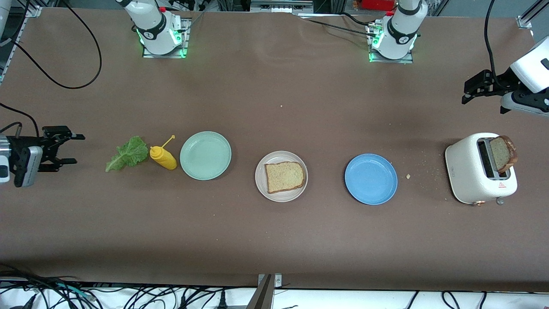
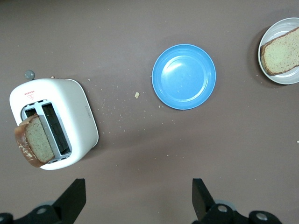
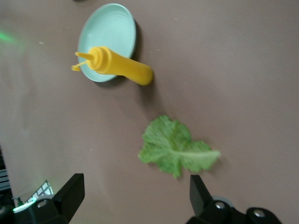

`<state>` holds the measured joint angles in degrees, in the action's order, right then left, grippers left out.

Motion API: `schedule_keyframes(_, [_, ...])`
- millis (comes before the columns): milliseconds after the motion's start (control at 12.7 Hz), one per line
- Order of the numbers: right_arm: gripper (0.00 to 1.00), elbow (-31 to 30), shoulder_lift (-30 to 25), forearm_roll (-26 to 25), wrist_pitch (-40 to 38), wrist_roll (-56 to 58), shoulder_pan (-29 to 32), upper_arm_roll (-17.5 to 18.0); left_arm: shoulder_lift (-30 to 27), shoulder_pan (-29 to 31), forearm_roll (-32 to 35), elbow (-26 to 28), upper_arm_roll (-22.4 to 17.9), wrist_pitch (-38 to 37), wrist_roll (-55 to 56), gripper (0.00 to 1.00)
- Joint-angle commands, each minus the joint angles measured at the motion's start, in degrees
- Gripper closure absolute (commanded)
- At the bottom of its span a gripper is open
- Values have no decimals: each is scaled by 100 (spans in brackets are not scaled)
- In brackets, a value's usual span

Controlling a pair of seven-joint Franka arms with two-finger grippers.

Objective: Make sandwich in beige plate with both arms
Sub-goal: 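Draw the right gripper back and position it above the lettuce leaf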

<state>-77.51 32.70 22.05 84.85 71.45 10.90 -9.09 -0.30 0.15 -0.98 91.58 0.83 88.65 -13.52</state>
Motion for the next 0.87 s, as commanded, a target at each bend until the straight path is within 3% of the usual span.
schedule_keyframes(0, [0,-290,-316,-368,374,-534,-70,22,-5,29,-34,-52,5,-50,-28,0])
schedule_keyframes(473, [0,-1002,-615,-1106,1629,-2334,-185,57,-5,46,-34,-43,-4,-50,-28,0])
schedule_keyframes(789, [0,-1081,-642,-1423,1799,-4204,-438,136,-5,38,-34,-44,-4,-50,-28,0])
